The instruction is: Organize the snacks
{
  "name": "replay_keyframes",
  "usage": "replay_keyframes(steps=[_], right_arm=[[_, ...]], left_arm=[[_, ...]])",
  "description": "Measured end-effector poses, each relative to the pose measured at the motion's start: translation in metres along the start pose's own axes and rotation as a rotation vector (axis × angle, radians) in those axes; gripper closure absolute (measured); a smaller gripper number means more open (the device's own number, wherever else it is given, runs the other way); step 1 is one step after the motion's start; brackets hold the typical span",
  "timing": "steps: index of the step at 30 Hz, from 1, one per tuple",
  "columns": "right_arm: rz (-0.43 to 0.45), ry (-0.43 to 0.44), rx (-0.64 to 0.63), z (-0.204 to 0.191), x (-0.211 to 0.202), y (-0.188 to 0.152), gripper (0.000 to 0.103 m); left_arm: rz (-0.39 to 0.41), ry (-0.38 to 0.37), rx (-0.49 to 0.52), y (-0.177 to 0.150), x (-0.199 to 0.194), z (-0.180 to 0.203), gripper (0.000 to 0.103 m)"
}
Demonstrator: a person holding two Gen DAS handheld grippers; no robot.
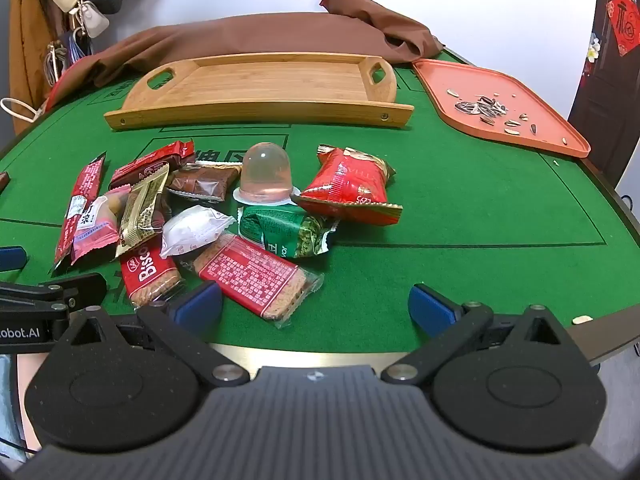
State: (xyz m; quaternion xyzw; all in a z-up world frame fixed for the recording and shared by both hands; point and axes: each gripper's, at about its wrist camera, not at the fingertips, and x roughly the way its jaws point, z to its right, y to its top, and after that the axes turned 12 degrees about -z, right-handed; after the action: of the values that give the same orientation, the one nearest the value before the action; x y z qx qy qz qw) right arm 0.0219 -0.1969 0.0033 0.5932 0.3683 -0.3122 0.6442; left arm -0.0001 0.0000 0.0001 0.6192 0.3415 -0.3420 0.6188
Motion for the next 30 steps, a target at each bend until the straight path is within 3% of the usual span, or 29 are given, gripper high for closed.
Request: replay_keyframes(steps=[30], right_arm=[[0.013, 0.004, 0.002, 0.0007, -0.0020, -0.0009, 0.000]], left_arm=[[-0.005, -0.001, 0.000, 0.0000, 0.0001, 0.0000, 0.000]])
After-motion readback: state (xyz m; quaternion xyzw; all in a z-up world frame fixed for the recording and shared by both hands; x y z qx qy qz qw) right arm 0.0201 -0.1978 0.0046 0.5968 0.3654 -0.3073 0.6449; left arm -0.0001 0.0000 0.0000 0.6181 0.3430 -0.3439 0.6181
